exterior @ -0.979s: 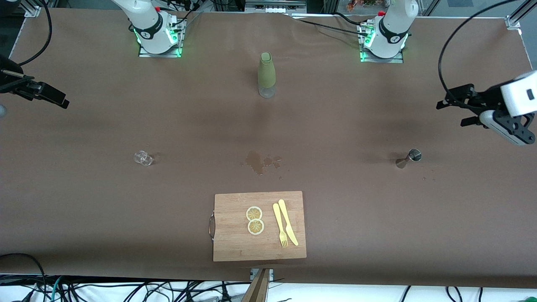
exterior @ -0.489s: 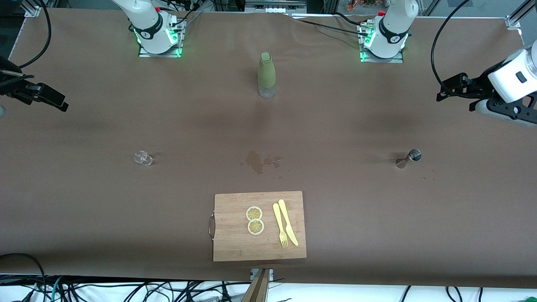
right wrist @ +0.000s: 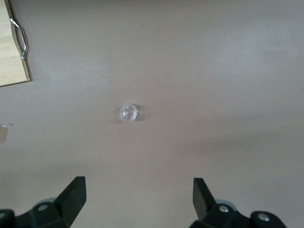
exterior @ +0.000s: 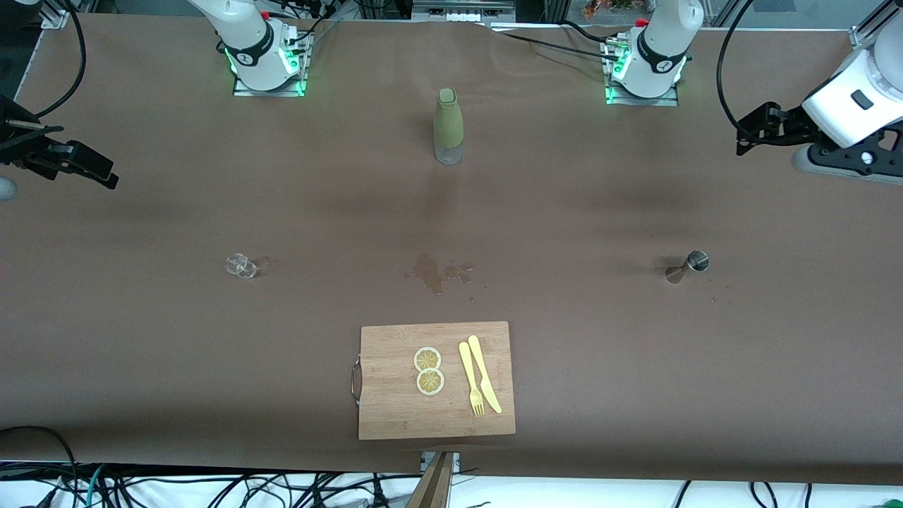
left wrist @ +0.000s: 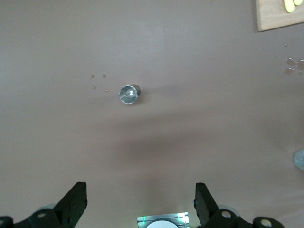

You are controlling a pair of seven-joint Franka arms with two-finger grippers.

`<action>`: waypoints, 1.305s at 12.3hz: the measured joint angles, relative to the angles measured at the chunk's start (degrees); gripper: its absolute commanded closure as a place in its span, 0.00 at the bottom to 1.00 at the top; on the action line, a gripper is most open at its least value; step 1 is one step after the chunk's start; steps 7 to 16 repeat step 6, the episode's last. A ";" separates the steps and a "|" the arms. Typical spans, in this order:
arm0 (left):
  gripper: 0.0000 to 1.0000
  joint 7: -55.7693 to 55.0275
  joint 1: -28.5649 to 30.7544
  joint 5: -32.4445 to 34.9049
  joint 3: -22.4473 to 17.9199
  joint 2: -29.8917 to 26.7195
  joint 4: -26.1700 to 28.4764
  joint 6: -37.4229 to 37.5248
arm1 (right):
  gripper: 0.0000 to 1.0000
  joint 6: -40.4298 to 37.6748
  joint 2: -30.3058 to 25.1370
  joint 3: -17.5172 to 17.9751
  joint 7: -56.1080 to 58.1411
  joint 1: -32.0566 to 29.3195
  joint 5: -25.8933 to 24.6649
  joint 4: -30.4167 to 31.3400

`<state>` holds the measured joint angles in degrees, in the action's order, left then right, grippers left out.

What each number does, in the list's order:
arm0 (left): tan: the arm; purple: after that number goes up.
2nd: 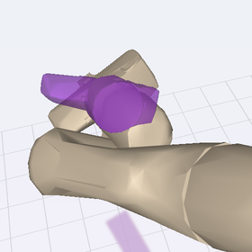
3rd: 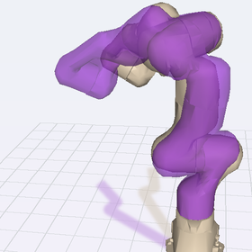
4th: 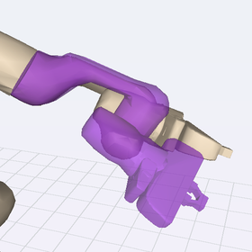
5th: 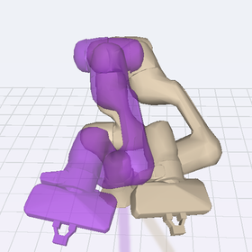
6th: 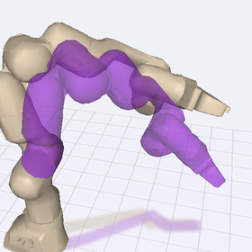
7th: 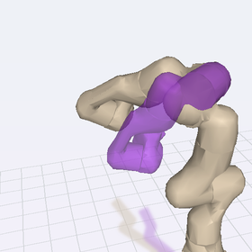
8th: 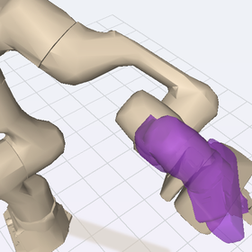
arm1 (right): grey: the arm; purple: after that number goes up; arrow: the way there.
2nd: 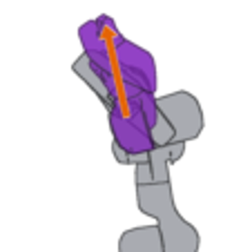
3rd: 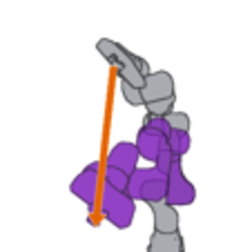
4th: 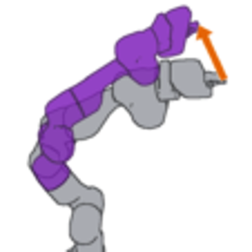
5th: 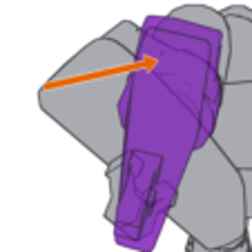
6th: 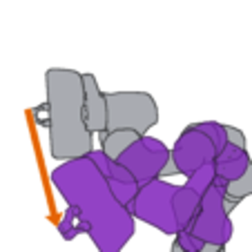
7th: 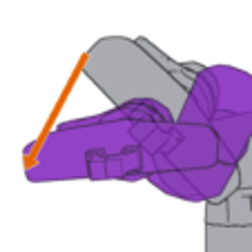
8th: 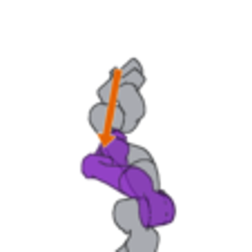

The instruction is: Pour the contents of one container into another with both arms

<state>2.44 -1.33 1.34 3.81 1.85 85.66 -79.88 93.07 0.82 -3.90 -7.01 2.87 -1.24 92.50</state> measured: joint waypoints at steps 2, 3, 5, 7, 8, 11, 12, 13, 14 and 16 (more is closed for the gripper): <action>0.00 0.06 -0.05 0.00 -1.67 0.19 1.02 -1.43 | 0.00 0.03 0.02 0.01 0.00 0.13 0.01 0.00; 0.00 0.06 -0.03 0.00 -1.86 0.10 2.60 -3.29 | 0.00 0.04 0.04 0.04 0.00 0.18 0.01 0.00; 0.00 0.06 -0.03 0.00 -1.86 -0.48 6.11 -6.35 | 0.00 0.08 0.05 0.11 0.00 0.23 0.02 0.00; 0.00 0.06 -0.03 0.00 -1.86 -0.72 6.83 -6.64 | 0.00 0.21 0.06 0.13 0.00 0.24 0.03 0.00; 0.00 0.06 -0.03 0.00 -1.86 -0.72 6.83 -6.64 | 0.00 0.21 0.06 0.13 0.00 0.24 0.03 0.00; 0.00 0.06 -0.03 0.00 -1.86 -0.72 6.83 -6.64 | 0.00 0.21 0.06 0.13 0.00 0.24 0.03 0.00; 0.00 0.06 -0.03 0.00 -1.86 -0.72 6.83 -6.64 | 0.00 0.21 0.06 0.13 0.00 0.24 0.03 0.00; 0.00 0.06 -0.03 0.00 -1.86 -0.72 6.83 -6.64 | 0.00 0.21 0.06 0.13 0.00 0.24 0.03 0.00; 0.00 0.06 -0.03 0.00 -1.86 -0.72 6.83 -6.64 | 0.00 0.21 0.06 0.13 0.00 0.24 0.03 0.00; 0.00 0.06 -0.03 0.00 -1.86 -0.72 6.83 -6.64 | 0.00 0.21 0.06 0.13 0.00 0.24 0.03 0.00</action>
